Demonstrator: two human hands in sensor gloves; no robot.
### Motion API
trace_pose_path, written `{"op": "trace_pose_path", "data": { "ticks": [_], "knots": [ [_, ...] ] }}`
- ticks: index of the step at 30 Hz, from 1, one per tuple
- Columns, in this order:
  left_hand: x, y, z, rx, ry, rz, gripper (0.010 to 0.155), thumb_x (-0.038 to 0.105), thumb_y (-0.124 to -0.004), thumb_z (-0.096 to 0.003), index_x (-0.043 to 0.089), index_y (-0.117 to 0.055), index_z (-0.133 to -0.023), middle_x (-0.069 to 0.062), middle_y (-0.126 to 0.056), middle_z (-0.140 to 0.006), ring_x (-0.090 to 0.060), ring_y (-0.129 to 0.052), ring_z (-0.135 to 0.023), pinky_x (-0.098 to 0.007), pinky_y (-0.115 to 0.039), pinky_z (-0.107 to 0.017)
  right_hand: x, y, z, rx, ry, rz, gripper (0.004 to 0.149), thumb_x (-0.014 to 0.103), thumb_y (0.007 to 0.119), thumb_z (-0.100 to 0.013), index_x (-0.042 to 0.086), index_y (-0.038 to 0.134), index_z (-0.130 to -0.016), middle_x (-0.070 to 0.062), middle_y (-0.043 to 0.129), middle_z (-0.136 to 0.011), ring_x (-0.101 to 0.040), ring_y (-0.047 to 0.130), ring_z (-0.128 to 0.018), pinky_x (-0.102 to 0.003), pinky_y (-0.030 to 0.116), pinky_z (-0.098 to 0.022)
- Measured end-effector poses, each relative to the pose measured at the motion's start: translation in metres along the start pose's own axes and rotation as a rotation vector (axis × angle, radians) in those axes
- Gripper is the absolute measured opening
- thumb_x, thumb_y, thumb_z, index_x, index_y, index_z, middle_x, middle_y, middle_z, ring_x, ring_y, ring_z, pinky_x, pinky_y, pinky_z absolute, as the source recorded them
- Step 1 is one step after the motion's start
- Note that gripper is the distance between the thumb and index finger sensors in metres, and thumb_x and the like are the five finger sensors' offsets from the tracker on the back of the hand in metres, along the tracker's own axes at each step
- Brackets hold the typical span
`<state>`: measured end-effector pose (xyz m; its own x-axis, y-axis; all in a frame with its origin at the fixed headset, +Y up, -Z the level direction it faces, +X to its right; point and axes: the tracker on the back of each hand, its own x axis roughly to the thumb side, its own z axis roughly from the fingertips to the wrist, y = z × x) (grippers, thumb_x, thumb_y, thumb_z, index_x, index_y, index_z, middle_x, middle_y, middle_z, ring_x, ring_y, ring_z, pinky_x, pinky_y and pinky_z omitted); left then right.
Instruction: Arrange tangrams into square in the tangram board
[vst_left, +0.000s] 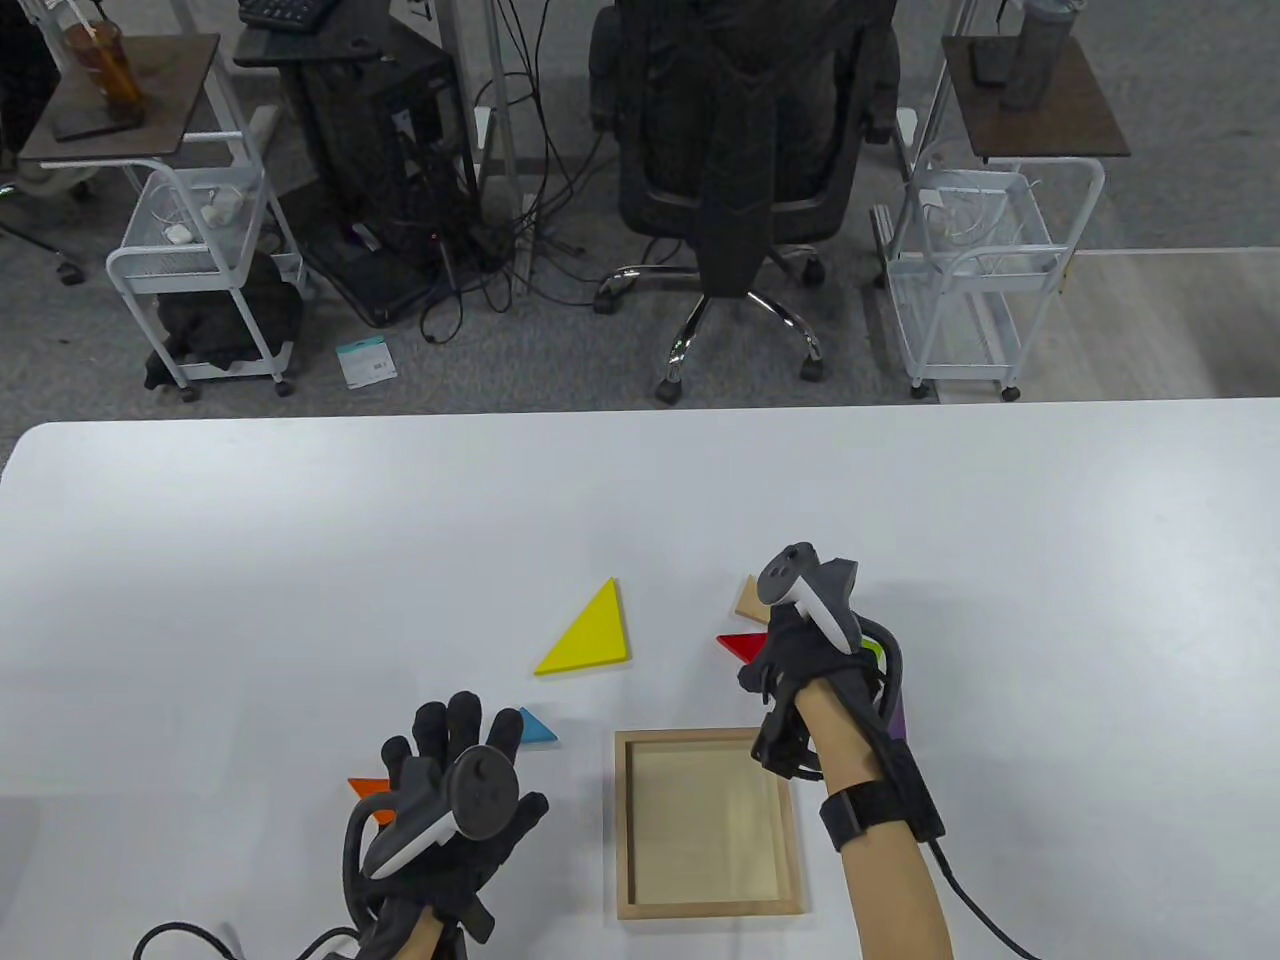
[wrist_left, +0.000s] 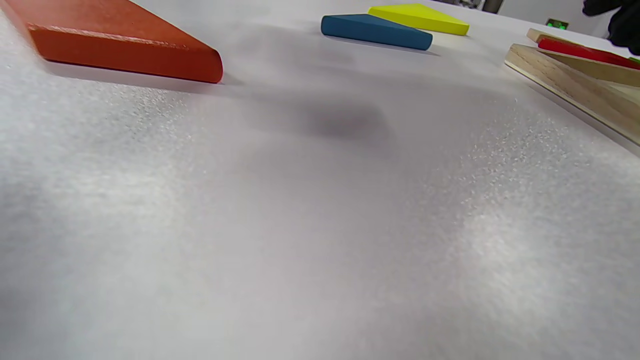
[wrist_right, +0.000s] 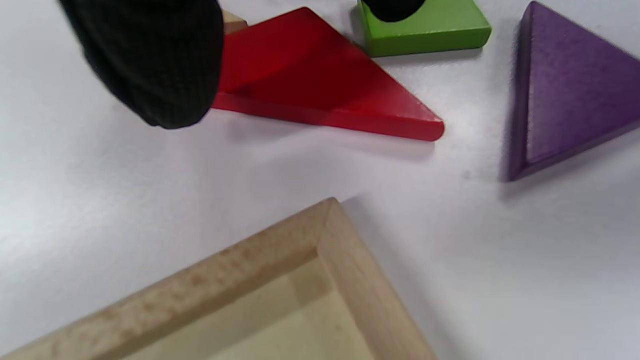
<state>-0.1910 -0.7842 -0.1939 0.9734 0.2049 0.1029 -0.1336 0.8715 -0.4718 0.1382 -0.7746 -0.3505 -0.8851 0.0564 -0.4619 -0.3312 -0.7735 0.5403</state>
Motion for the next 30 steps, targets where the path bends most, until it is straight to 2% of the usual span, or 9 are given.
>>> {"op": "trace_pose_path", "data": {
  "ticks": [5,9,11,13,14,24,30],
  "knots": [
    [-0.004,0.001,0.000,-0.006,0.014,0.019,0.077,0.063,-0.041,-0.0562,0.030,0.009,-0.105,-0.018,0.024,-0.103,-0.047,0.019,-0.093,-0.066,0.006,-0.061,0.004,0.001,-0.009,-0.011,0.061,0.068,0.104,0.044,0.089,-0.037,0.033,0.009,-0.102,-0.008,0.004,-0.110,-0.032,0.029,-0.100,-0.035,0.051,-0.073],
    [-0.005,-0.001,-0.001,-0.019,0.019,0.025,0.077,0.063,-0.041,-0.0562,0.030,0.009,-0.105,-0.018,0.024,-0.103,-0.047,0.019,-0.093,-0.066,0.005,-0.061,0.006,0.006,-0.013,-0.006,0.083,0.130,0.097,0.045,0.087,-0.038,0.031,0.018,-0.104,-0.008,0.007,-0.110,-0.034,0.026,-0.098,-0.034,0.050,-0.073],
    [-0.005,-0.002,-0.002,-0.027,0.023,0.019,0.077,0.063,-0.041,-0.0562,0.030,0.009,-0.105,-0.018,0.024,-0.103,-0.047,0.019,-0.093,-0.066,0.005,-0.061,0.005,0.007,-0.013,0.006,0.073,0.104,0.094,0.043,0.087,-0.038,0.031,0.020,-0.104,-0.009,0.011,-0.110,-0.036,0.024,-0.097,-0.035,0.051,-0.072],
    [-0.005,-0.003,-0.003,-0.030,0.024,0.019,0.077,0.063,-0.041,-0.0562,0.030,0.009,-0.105,-0.018,0.024,-0.103,-0.047,0.018,-0.093,-0.067,0.005,-0.061,0.005,0.007,-0.014,-0.006,0.068,0.127,0.092,0.043,0.086,-0.039,0.032,0.022,-0.104,-0.009,0.014,-0.110,-0.036,0.029,-0.096,-0.034,0.053,-0.071],
    [-0.004,-0.003,-0.003,-0.032,0.024,0.020,0.077,0.063,-0.041,-0.0562,0.030,0.009,-0.105,-0.018,0.024,-0.103,-0.047,0.018,-0.094,-0.067,0.005,-0.061,0.006,0.008,-0.013,-0.014,0.062,0.122,0.091,0.043,0.086,-0.039,0.031,0.024,-0.104,-0.010,0.016,-0.110,-0.034,0.038,-0.096,-0.035,0.056,-0.069],
    [-0.004,-0.006,-0.005,-0.054,0.026,0.014,0.077,0.063,-0.041,-0.0562,0.030,0.010,-0.104,-0.018,0.024,-0.103,-0.048,0.018,-0.094,-0.067,0.005,-0.061,0.005,0.009,-0.012,-0.091,0.043,0.128,0.081,0.042,0.088,-0.038,0.033,0.040,-0.103,-0.016,0.038,-0.106,-0.036,0.060,-0.087,-0.033,0.072,-0.059],
    [-0.005,-0.005,-0.004,-0.039,0.029,0.020,0.077,0.063,-0.041,-0.0562,0.030,0.010,-0.104,-0.018,0.024,-0.103,-0.048,0.018,-0.094,-0.067,0.005,-0.061,0.006,0.010,-0.011,-0.167,0.034,0.139,0.083,0.046,0.094,-0.032,0.033,0.050,-0.101,-0.019,0.051,-0.102,-0.035,0.071,-0.081,-0.033,0.079,-0.051]
  ]
}}
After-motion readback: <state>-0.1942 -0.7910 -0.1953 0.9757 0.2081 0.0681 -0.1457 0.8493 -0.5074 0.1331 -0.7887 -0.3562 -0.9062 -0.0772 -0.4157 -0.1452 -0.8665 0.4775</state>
